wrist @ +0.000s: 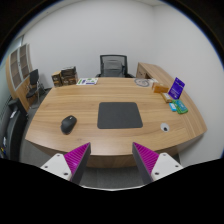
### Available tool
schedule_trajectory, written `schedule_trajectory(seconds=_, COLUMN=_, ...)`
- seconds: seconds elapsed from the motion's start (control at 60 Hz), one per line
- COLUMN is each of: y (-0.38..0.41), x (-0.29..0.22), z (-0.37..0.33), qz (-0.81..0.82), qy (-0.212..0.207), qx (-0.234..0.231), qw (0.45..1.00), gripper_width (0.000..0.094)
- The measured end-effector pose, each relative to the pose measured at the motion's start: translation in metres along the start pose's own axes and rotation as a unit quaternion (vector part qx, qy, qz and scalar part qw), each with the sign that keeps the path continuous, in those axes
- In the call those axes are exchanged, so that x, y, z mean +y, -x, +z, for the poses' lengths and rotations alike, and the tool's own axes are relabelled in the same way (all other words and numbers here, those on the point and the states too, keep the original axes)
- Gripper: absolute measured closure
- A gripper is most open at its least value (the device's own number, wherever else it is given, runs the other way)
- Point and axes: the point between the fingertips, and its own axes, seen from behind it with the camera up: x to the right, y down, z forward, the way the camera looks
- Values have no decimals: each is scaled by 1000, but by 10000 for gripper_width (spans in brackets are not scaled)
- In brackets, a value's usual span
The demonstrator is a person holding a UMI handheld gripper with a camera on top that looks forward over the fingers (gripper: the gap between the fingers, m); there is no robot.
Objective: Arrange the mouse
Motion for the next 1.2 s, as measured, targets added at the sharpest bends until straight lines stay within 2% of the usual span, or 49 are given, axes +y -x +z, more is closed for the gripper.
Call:
schedule_trajectory(seconds=0.617, y=188, x=19, z=60, qz=-45, qy=14, qx=-77, qw=996, gripper_width=76)
schedule_trajectory(seconds=0.867, y=238, x=20, z=112, qz=-51, qy=10, qx=-81, qw=995, gripper_width=73)
schedule_trajectory(seconds=1.2, y=262, x=16, z=177, qz=-49, qy=2, qx=-64, qw=997, gripper_width=75)
